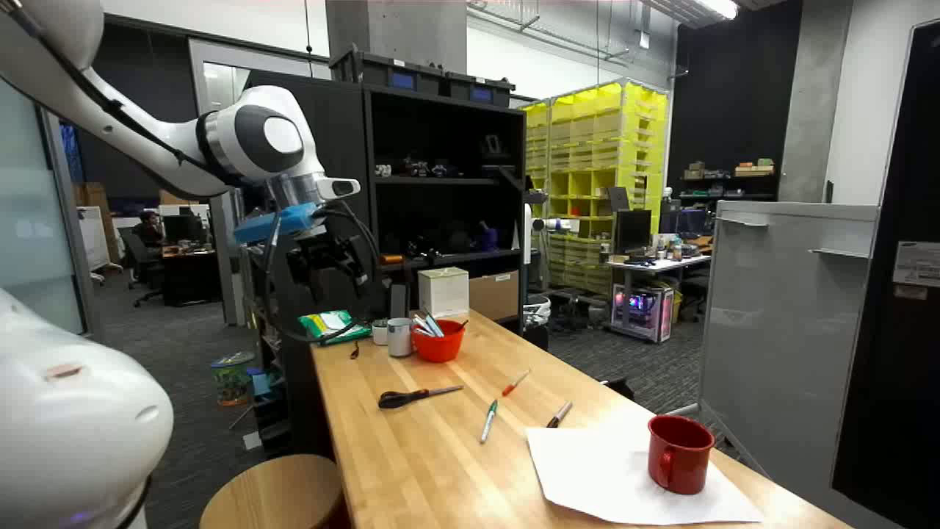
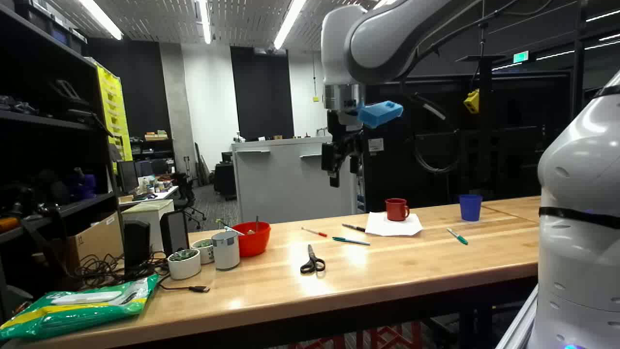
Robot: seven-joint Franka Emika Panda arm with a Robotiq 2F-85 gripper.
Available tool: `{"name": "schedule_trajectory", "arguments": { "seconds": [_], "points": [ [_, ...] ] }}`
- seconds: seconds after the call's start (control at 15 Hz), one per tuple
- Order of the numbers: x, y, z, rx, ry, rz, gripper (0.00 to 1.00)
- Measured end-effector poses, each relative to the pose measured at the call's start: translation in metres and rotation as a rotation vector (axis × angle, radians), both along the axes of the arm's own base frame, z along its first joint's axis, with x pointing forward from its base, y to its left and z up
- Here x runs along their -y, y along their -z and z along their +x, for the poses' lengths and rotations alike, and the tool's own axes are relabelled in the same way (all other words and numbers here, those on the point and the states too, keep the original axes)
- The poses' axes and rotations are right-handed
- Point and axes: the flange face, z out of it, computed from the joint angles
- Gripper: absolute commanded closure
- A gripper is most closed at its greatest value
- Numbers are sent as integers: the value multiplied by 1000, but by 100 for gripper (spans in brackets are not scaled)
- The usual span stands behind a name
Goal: Remove one marker from the orange bowl
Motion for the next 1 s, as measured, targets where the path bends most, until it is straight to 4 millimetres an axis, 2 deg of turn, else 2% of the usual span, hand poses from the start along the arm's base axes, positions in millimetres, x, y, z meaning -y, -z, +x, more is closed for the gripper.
{"name": "schedule_trajectory", "arguments": {
  "seconds": [0.67, 1.0],
  "points": [
    [2, 0, 1, 0, 8, 5, 0],
    [9, 0, 10, 0, 178, 90, 0]
  ]
}}
